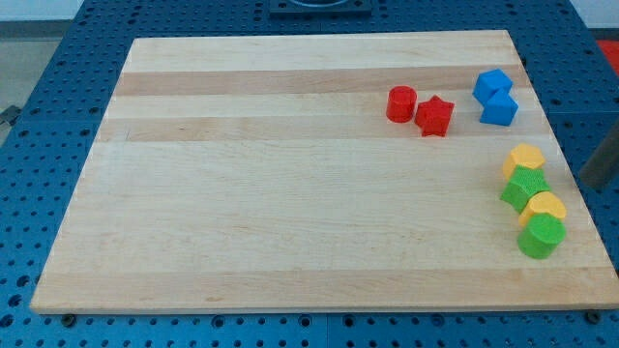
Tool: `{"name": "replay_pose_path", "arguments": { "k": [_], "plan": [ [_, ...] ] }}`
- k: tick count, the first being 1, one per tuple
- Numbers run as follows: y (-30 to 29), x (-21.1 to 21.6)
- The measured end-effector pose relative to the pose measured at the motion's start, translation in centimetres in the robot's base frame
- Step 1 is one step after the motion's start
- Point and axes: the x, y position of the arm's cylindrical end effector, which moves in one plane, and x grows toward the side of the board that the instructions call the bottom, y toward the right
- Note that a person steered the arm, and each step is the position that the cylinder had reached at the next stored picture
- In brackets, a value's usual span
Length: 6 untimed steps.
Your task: Push green star diagonally above yellow heart
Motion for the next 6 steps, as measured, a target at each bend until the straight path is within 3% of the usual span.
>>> {"name": "replay_pose_path", "arguments": {
  "k": [1, 3, 4, 6],
  "plan": [
    [-1.8, 2.1],
    [-12.6, 1.9],
    [-15.0, 1.9],
    [-7.7, 1.9]
  ]
}}
